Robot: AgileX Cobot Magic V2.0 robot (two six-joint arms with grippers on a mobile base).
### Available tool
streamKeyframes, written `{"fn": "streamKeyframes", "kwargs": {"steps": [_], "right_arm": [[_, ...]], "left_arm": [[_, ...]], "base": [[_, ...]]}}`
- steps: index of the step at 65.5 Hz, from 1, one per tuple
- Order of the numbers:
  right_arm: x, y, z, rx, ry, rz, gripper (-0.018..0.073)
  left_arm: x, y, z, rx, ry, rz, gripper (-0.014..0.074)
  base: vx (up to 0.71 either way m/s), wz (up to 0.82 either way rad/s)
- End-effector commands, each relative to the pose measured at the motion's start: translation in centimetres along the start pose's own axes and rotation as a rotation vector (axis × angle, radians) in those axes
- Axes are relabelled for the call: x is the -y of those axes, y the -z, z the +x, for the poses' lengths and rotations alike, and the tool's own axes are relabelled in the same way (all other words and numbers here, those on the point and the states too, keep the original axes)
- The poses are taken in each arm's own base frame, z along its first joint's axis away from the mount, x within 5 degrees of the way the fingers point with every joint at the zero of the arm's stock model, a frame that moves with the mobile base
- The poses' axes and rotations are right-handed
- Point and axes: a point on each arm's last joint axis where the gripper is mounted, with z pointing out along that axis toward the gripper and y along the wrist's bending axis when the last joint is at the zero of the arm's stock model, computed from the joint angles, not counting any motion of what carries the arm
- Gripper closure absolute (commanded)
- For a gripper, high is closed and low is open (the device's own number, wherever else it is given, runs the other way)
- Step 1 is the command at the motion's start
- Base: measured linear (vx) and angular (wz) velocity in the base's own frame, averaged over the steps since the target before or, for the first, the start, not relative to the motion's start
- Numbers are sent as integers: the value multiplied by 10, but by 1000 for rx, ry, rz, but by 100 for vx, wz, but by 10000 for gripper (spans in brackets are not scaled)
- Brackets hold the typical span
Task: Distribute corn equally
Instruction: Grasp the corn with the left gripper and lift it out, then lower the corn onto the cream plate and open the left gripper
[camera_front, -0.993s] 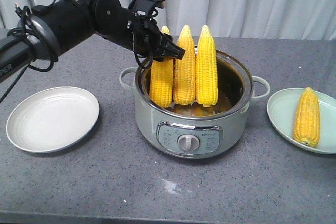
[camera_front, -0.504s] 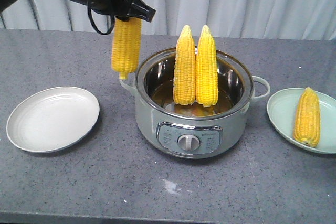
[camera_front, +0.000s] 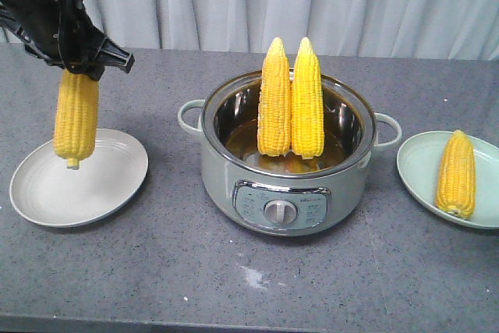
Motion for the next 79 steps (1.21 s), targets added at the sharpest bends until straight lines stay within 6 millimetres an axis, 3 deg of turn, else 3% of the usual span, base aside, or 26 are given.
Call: {"fn": "streamKeyframes", "kwargs": {"steps": [1,21,44,53,71,79], "right_arm": [[-1,11,-8,86,10,4,-20],[-1,11,-8,87,10,4,-20],[-1,11,-8,90,9,4,-20],[-1,11,-8,90,9,4,-20],[-1,11,-8,90,9,4,-20],[-1,11,-8,90,9,4,-20]], "left_arm": [[-12,12,-1,30,16,-18,569],[-10,-41,20,-148,-13,-23,561],[-9,-53,23,-181,-14,-20,527],[-9,-53,23,-181,-6,-21,427],[-9,-53,23,-180,11,-23,48],[-9,-52,23,-177,11,-23,-54]], "base": [[0,0],[0,0],[0,0],[0,0],[0,0],[0,0]]}}
